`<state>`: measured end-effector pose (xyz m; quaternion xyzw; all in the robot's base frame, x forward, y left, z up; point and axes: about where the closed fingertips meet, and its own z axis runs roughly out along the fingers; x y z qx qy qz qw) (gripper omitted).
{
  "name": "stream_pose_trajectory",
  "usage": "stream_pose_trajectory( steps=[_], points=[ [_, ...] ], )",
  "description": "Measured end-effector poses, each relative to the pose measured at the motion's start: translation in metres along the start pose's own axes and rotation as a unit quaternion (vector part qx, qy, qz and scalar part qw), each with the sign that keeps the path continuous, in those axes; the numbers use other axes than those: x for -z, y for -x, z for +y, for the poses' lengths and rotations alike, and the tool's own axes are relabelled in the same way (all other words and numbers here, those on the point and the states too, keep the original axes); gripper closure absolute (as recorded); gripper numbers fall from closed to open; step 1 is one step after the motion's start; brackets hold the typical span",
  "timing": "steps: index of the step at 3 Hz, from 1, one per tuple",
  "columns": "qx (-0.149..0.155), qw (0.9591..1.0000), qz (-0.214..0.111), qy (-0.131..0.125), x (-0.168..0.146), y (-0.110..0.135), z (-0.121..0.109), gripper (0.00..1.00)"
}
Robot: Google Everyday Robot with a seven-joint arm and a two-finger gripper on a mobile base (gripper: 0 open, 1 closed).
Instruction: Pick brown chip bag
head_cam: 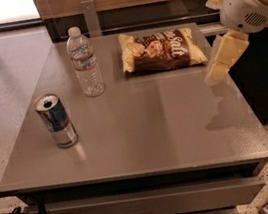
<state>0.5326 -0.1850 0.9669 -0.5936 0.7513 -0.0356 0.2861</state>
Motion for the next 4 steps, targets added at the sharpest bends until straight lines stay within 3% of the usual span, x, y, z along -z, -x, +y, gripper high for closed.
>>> stream_pose_trajectory(
  steps=[1, 2, 3, 4],
  points=[
    [0.001, 0.9973, -0.064, -0.036, -0.034, 0.024, -0.026, 0.00],
    [-0.001, 0.9903, -0.120, -0.071, -0.064, 0.054, -0.058, 0.00],
    [-0.003, 0.9853, -0.150, -0.082, -0.093, 0.080, -0.083, 0.00],
    [-0.004, 0.9857, -0.147, -0.082, -0.097, 0.081, -0.083, 0.00]
  ],
)
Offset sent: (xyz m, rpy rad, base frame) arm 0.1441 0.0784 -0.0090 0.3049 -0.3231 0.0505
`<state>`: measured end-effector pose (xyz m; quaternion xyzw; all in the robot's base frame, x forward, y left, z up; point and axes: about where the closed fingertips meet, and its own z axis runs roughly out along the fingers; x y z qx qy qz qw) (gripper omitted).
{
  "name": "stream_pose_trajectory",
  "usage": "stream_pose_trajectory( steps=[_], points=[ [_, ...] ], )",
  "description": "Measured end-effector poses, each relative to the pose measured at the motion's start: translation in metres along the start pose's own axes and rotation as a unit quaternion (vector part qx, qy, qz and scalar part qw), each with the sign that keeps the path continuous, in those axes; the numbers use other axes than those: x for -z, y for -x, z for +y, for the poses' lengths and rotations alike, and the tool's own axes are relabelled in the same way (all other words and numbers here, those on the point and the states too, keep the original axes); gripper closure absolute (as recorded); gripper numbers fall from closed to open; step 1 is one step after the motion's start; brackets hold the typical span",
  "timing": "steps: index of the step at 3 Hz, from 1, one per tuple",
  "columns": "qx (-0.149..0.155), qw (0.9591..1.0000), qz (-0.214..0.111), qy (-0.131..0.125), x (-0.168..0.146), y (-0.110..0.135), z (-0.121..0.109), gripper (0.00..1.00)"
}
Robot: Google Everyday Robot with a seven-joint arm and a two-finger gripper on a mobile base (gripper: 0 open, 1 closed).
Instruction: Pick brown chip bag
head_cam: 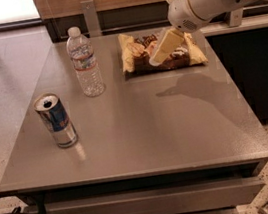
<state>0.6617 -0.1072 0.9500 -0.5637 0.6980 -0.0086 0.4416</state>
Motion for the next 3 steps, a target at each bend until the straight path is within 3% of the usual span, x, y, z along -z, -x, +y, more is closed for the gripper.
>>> stream_pose_trajectory(
  steps=[1, 3],
  points=[
    [-0.011, 0.9999, -0.002, 0.006, -0.022, -0.013, -0.005, 0.00],
    [-0.038, 0.9979, 0.000, 0.053, -0.092, -0.050, -0.009, 0.00]
  ],
)
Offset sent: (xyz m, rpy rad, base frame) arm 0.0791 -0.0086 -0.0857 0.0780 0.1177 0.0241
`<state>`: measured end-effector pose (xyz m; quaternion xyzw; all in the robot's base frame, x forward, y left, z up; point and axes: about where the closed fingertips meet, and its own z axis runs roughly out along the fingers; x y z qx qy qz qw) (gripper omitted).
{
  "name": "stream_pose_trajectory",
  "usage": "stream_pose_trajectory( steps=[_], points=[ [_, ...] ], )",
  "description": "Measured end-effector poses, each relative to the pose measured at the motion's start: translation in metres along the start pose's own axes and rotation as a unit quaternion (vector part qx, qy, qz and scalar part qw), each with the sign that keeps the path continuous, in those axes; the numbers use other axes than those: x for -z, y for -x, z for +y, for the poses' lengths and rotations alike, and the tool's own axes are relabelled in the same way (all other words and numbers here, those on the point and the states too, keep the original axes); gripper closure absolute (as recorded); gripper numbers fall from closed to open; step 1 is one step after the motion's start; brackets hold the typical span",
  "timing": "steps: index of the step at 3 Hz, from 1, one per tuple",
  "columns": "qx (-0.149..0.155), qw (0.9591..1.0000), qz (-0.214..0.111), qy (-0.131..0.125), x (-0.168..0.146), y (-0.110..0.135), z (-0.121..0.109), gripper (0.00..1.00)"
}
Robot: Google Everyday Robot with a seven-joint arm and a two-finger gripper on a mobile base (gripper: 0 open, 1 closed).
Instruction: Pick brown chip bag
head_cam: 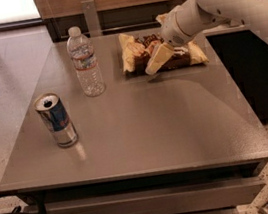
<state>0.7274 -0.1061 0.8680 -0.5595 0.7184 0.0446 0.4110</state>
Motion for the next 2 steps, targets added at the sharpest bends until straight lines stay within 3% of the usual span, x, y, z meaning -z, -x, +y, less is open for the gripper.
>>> stream_pose_trajectory(
  steps=[1, 2],
  points=[
    [-0.006, 0.9995, 0.018, 0.027, -0.0355, -0.0130, 0.0043, 0.14],
    [-0.006, 0.9994, 0.018, 0.030, -0.0395, -0.0132, 0.0062, 0.38]
  ],
)
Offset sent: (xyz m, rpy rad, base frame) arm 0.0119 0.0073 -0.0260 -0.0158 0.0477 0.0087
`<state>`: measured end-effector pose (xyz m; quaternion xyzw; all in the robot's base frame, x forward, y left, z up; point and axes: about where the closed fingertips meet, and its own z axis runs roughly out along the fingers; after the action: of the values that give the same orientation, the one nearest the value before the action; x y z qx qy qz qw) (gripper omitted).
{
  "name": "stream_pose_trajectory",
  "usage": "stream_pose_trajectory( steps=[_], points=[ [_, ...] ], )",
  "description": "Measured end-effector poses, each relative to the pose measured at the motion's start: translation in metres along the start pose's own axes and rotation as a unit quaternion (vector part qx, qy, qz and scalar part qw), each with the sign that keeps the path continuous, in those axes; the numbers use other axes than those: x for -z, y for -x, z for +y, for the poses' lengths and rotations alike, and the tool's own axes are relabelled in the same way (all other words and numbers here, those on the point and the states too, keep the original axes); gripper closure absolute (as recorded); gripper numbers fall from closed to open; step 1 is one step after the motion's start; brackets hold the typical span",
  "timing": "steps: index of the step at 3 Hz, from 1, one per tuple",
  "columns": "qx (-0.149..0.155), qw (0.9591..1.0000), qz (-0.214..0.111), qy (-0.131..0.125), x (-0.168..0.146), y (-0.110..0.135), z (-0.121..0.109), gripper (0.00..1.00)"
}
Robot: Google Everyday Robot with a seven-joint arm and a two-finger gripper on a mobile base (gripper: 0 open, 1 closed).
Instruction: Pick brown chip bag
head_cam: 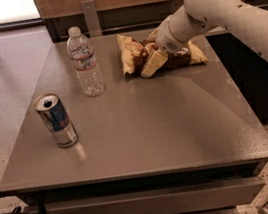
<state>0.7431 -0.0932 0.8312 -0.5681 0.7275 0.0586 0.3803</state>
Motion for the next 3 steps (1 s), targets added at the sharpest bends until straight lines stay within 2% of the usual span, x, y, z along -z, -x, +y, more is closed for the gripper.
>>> stream_pose_trajectory(
  steps=[2, 3],
  points=[
    [0.000, 1.0000, 0.000, 0.000, 0.0013, 0.0014, -0.0007, 0.83],
    [0.000, 1.0000, 0.000, 0.000, 0.0028, 0.0028, -0.0014, 1.00]
  ],
)
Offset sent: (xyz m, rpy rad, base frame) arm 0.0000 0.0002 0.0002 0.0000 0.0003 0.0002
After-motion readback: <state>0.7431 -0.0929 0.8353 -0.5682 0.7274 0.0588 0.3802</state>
